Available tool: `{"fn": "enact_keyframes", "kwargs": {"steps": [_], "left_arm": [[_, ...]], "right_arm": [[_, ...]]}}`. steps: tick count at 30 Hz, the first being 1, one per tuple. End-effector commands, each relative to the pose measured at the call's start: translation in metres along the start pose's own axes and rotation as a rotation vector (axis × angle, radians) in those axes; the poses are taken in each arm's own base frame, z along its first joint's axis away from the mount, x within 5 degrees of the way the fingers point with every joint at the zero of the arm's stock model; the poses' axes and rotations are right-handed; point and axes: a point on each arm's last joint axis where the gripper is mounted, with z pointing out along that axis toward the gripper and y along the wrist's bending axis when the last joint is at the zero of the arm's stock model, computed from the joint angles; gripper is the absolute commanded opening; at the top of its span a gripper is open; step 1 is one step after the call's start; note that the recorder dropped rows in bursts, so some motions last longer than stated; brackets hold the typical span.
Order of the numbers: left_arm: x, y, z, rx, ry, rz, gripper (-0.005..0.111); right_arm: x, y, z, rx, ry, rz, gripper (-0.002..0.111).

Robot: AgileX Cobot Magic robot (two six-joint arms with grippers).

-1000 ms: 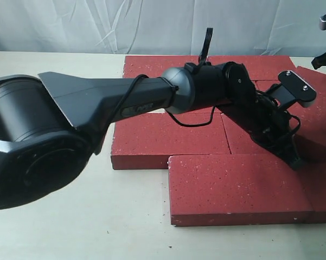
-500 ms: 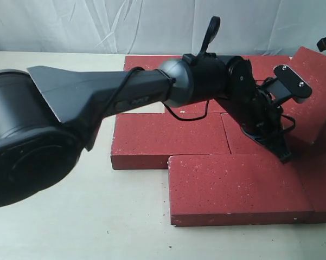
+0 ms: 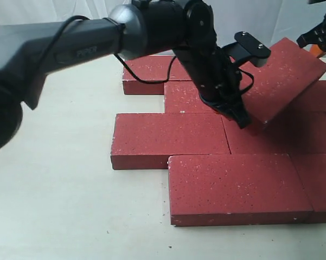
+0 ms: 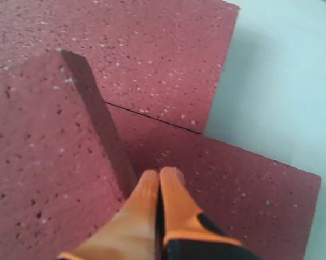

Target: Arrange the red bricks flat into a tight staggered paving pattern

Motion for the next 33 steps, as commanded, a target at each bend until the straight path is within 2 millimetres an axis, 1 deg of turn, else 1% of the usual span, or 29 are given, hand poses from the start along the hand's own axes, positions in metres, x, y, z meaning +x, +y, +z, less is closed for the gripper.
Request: {"fn": "enact_keyframes", "kwargs": {"steps": [1,4,7,12,15,19,24,26,27,30,33], "left_arm": [[0.002,0.019,-0.029,-0.074,-0.1,-0.057,0.0],[0.018,0.033,-0.042,-0.104,-0.099,-0.103,0.0],[0.032,0.044,-0.062,-0.135,-0.107,-0.145,0.0],[0.057,0.061,-0.093,-0.18,-0.107,-0.211,0.0],[0.08,0.076,-0.105,-0.203,-0.088,-0.274,0.0],[0.116,0.1,-0.117,-0.247,-0.06,-0.375,0.0],[0.154,0.127,-0.135,-0.302,-0.046,-0.487,0.0],[0.165,0.137,-0.142,-0.313,-0.04,-0.523,0.0],[0.171,0.142,-0.146,-0.322,-0.038,-0.543,0.0],[0.188,0.156,-0.16,-0.355,-0.042,-0.598,0.0],[0.207,0.17,-0.174,-0.391,-0.049,-0.655,0.0]], "right_arm": [[-0.012,0.04,-0.002,-0.112,0.017,-0.041,-0.001],[-0.019,0.058,-0.002,-0.135,0.01,-0.065,-0.001],[-0.026,0.081,-0.002,-0.16,0.01,-0.093,-0.001],[-0.038,0.129,0.001,-0.235,0.002,-0.142,-0.001],[-0.045,0.159,0.001,-0.278,-0.021,-0.169,-0.001],[-0.053,0.2,0.002,-0.31,-0.057,-0.213,-0.001],[-0.061,0.241,0.0,-0.322,-0.128,-0.228,-0.001],[-0.063,0.254,0.0,-0.327,-0.151,-0.235,-0.001],[-0.063,0.264,-0.001,-0.333,-0.161,-0.245,-0.001],[-0.063,0.284,0.006,-0.357,-0.173,-0.251,-0.001],[-0.063,0.303,0.018,-0.382,-0.174,-0.263,-0.001]]}}
